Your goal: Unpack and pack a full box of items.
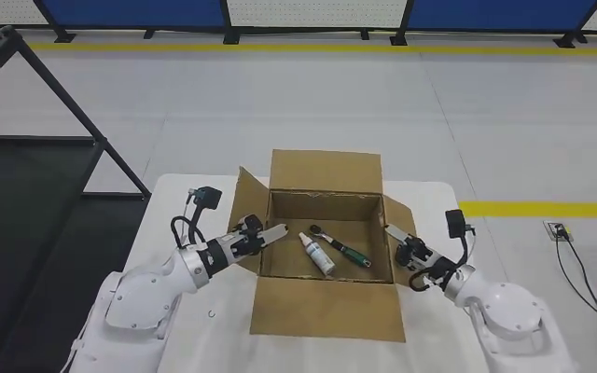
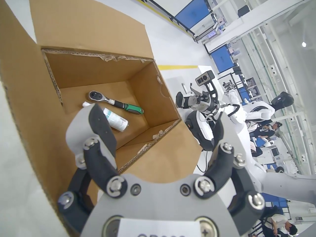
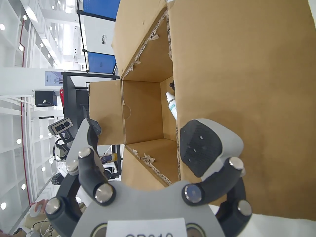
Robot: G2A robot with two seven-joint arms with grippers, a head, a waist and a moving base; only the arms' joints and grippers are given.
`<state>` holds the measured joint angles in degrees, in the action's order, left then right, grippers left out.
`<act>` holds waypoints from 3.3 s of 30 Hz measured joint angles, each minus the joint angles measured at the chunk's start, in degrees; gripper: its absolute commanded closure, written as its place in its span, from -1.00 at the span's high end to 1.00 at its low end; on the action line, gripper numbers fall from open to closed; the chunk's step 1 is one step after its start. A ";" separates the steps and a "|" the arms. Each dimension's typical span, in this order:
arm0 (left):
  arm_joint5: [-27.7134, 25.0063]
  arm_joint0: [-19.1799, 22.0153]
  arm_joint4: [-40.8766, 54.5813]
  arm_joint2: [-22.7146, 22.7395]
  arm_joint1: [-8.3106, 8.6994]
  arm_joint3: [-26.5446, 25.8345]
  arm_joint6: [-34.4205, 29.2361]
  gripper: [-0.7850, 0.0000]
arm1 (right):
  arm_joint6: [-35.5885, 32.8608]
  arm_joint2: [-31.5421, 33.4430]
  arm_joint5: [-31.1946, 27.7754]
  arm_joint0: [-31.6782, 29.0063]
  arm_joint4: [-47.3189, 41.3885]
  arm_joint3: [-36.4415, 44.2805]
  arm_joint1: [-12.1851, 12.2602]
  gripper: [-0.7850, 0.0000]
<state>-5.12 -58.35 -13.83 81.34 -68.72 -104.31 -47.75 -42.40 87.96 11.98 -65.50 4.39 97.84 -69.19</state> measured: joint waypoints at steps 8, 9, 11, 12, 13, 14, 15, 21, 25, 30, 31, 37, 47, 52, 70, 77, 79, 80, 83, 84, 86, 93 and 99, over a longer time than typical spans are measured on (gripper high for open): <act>0.06 -1.39 1.04 1.51 0.52 -0.41 0.88 1.00 | 0.39 -0.54 0.94 0.16 0.08 0.26 0.33 1.00; 0.05 -1.56 1.17 1.63 0.58 -0.46 0.96 1.00 | 0.54 -0.50 1.17 0.10 0.04 0.20 0.37 1.00; -0.02 -1.97 1.37 1.84 0.70 -0.64 1.11 1.00 | 1.01 -0.60 2.29 0.12 0.06 -0.13 0.43 1.00; -0.10 -2.13 1.45 1.92 0.75 -0.73 1.17 1.00 | 1.06 -0.71 2.73 0.22 0.05 -0.33 0.45 1.00; -0.19 -2.33 1.57 2.02 0.82 -0.83 1.27 1.00 | 0.86 -0.93 3.10 0.40 -0.05 -0.60 0.49 1.00; -0.25 -2.47 1.64 2.09 0.87 -0.90 1.33 1.00 | 0.56 -1.12 3.21 0.56 -0.15 -0.80 0.52 1.00; -0.27 -2.59 1.72 2.18 0.92 -0.97 1.38 1.00 | 0.25 -1.33 3.22 0.72 -0.22 -0.98 0.55 1.00; -0.31 -3.17 2.23 2.69 1.26 -1.71 1.59 1.00 | 0.60 -1.78 2.25 1.07 -0.49 -0.80 0.74 1.00; -0.73 -3.76 3.72 2.94 1.43 -2.59 1.62 1.00 | 2.85 -0.94 -1.90 -0.14 -2.59 1.41 0.76 1.00; -1.76 -5.23 7.23 4.74 1.78 -4.45 1.26 1.00 | 5.69 -1.20 -7.76 -0.91 -2.99 4.69 0.76 1.00; -1.97 -5.56 7.77 5.19 1.85 -4.84 1.27 1.00 | 5.91 -1.52 -8.47 -0.70 -2.99 5.24 0.75 1.00; -3.22 -8.46 9.18 8.79 2.35 -8.35 3.21 1.00 | 5.25 -5.45 -9.32 4.27 -1.30 6.30 0.58 1.00; -5.66 -16.67 16.93 19.37 3.06 -13.87 6.65 1.00 | -1.08 -16.76 -5.89 20.84 1.92 -2.60 -0.58 1.00; -5.93 -17.64 18.33 20.36 3.14 -13.98 6.10 1.00 | -0.99 -16.64 -5.87 20.59 1.93 -2.45 -0.57 1.00; 1.70 -17.49 20.13 22.92 3.26 -12.24 11.77 1.00 | -7.39 -38.38 6.43 33.89 29.62 -7.12 -3.29 1.00; 2.92 -20.09 22.63 28.13 3.57 -11.70 13.57 1.00 | -17.83 -48.23 7.38 44.45 36.38 -20.47 -6.52 1.00; 3.02 -20.61 23.64 29.15 3.62 -11.49 13.73 1.00 | -20.29 -49.66 5.60 46.66 35.81 -24.65 -7.37 1.00; 3.06 -20.87 24.17 29.64 3.66 -11.39 13.66 1.00 | -21.41 -50.32 4.74 47.89 34.87 -27.29 -7.98 1.00; 3.10 -21.37 24.78 30.13 3.79 -11.33 13.27 1.00 | -22.40 -51.02 4.26 49.69 32.13 -31.79 -9.17 1.00; 3.12 -21.46 24.68 30.13 3.81 -11.37 13.21 1.00 | -22.40 -51.02 4.27 49.73 32.01 -31.95 -9.20 1.00; 3.13 -21.50 24.56 30.10 3.83 -11.40 13.19 1.00 | -22.37 -51.00 4.30 49.69 32.11 -31.76 -9.17 1.00; 3.13 -21.48 24.56 30.09 3.82 -11.40 13.21 1.00 | -22.35 -50.99 4.31 49.66 32.16 -31.70 -9.15 1.00; 3.13 -21.48 24.56 30.09 3.82 -11.40 13.21 1.00 | -22.22 -51.08 4.19 49.55 32.29 -31.77 -9.15 1.00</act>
<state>-1.99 -79.83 10.73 111.44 -64.90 -115.71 -34.54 -64.62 36.88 16.17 -15.95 36.69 66.07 -78.34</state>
